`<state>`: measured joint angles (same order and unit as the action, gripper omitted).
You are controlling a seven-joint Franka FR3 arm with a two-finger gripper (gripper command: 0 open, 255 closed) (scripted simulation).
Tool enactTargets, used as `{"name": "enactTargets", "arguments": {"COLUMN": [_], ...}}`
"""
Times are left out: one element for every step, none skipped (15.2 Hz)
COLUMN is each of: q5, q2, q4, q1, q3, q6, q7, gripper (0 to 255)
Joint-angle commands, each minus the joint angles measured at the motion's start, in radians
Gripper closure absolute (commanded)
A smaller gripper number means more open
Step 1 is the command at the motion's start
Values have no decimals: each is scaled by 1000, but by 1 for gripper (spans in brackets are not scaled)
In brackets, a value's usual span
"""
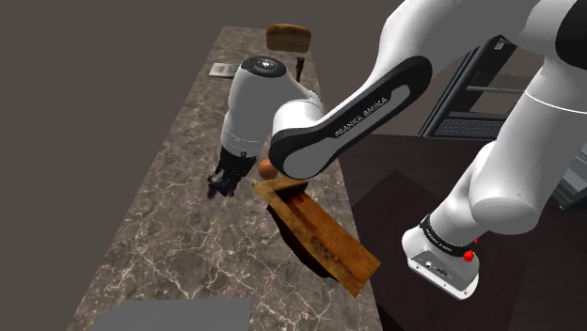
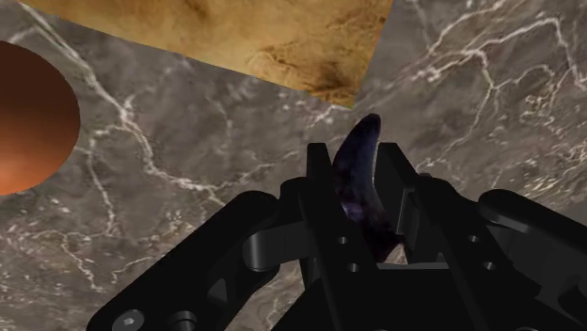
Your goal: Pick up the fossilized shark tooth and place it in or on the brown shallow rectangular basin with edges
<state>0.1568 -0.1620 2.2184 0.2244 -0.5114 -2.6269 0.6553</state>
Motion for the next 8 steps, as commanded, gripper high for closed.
{"name": "enactTargets", "arguments": {"q5": [-22,-32,-42,-52,-61,-70,-78,-87], "q2": [21,30,40,49,58,67,76,84], "q4": [-7,-11,-15,-19,-24,-29,-34,-39], "q1": [-5,-7,-9,-11,-13,-14,-15,-17], "q3": [-8,-11,-13,-15,-17,-19,-21,-22], "q6": [25,37,49,61,73,86,98,111], "q7": [-15,-22,-29,-36,-42,-48,-54,-60], "gripper": [255,255,255,255,255,255,255,255]}}
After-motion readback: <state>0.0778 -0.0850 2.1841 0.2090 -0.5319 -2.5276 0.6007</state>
